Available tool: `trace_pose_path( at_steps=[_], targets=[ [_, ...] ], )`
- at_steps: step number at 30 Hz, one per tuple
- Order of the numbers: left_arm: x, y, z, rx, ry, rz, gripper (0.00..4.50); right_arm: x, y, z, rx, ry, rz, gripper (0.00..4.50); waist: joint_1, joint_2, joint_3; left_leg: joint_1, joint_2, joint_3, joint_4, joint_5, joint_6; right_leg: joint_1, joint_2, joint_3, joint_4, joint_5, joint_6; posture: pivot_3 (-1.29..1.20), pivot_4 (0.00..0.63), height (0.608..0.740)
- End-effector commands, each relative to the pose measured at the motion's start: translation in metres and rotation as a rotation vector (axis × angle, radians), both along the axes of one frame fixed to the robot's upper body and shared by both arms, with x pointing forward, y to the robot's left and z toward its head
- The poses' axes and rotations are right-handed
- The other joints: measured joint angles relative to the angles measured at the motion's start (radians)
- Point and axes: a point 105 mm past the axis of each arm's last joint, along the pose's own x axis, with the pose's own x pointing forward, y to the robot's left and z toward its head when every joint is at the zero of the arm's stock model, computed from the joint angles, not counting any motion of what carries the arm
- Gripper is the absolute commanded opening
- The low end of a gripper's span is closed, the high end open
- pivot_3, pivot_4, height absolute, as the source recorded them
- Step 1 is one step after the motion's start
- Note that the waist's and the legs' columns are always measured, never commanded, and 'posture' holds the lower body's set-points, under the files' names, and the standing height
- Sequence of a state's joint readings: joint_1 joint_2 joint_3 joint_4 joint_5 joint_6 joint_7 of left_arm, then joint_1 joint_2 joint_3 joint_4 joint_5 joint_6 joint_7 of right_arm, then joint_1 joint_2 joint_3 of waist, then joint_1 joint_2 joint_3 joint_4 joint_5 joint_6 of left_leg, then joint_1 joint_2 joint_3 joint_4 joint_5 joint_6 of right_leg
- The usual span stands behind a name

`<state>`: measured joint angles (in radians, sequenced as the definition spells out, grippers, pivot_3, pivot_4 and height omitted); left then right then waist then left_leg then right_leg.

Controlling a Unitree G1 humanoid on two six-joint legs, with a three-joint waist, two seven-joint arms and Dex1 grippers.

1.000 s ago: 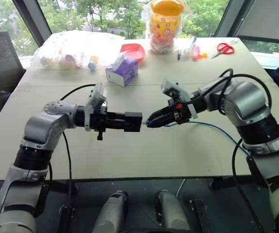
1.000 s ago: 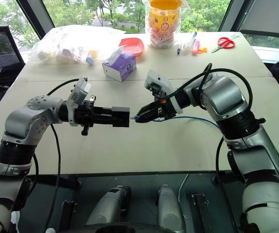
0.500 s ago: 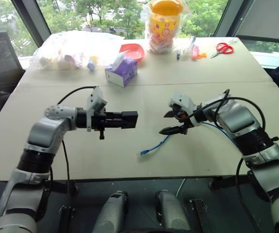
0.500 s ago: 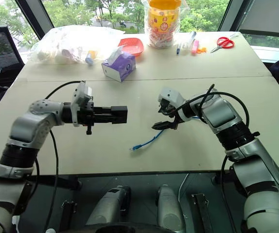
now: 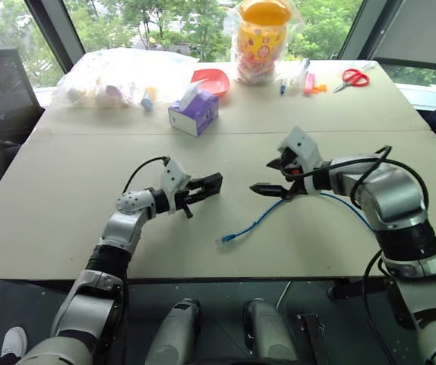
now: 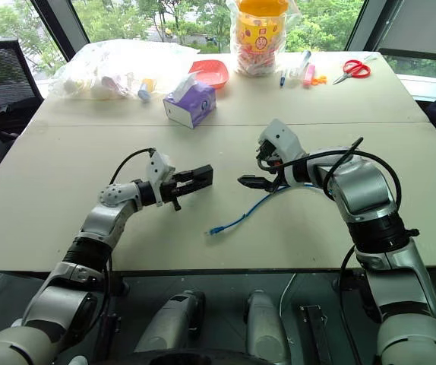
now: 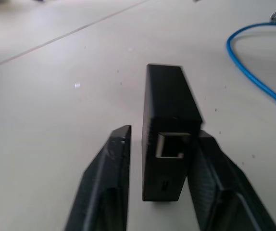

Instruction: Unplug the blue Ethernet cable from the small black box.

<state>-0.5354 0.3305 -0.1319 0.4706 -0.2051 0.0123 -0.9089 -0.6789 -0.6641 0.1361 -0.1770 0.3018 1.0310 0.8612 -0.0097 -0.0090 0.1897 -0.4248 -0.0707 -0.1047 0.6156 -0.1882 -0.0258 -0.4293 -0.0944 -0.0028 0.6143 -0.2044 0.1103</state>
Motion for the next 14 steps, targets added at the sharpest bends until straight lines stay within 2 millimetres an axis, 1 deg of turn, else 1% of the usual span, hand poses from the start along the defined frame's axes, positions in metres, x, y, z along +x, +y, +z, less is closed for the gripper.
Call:
trace_pose_path(
  at_steps=[1,3,4,8,11,14],
  targets=[
    [-0.002,0.008,0.003,0.003,-0.002,0.000,3.29,-0.008,-0.005,0.016,0.011,-0.046,-0.012,4.50,-0.002,0.000,0.000,0.000,0.000,0.000,0.000,0.000,0.000,0.000,0.000,0.000,0.000,0.000,0.000,0.00,0.150,0.740],
    [-0.005,0.011,0.002,0.012,0.009,-0.011,4.23,-0.011,-0.007,0.016,0.007,-0.044,-0.015,4.50,-0.002,0.000,0.000,0.000,0.000,0.000,0.000,0.000,0.000,0.000,0.000,0.000,0.000,0.000,0.000,0.00,0.150,0.740],
    [-0.006,0.012,0.002,0.022,0.005,-0.018,4.42,-0.013,-0.009,0.016,0.006,-0.040,-0.017,4.50,-0.003,0.000,0.000,0.000,0.000,0.000,0.000,0.000,0.000,0.000,0.000,0.000,0.000,0.000,0.000,0.00,0.150,0.740],
    [-0.010,0.022,0.011,0.039,-0.014,-0.026,4.42,-0.022,-0.018,0.015,-0.008,-0.021,-0.023,4.50,-0.001,0.000,0.000,0.000,0.000,0.000,0.000,0.000,0.000,0.000,0.000,0.000,0.000,0.000,0.000,0.00,0.150,0.740],
    [-0.011,0.034,0.029,0.038,-0.033,-0.015,4.42,-0.036,-0.023,0.013,-0.023,0.001,-0.006,4.50,-0.001,0.000,0.000,0.000,0.000,0.000,0.000,0.000,0.000,0.000,0.000,0.000,0.000,0.000,0.000,0.00,0.150,0.740],
    [-0.017,0.042,0.046,0.026,-0.035,-0.017,4.42,-0.047,-0.025,0.012,-0.028,0.011,0.011,4.50,-0.001,0.000,0.000,-0.001,0.000,-0.001,0.000,0.000,0.000,0.000,0.000,-0.001,0.000,-0.001,-0.002,0.00,0.150,0.740]
  ],
)
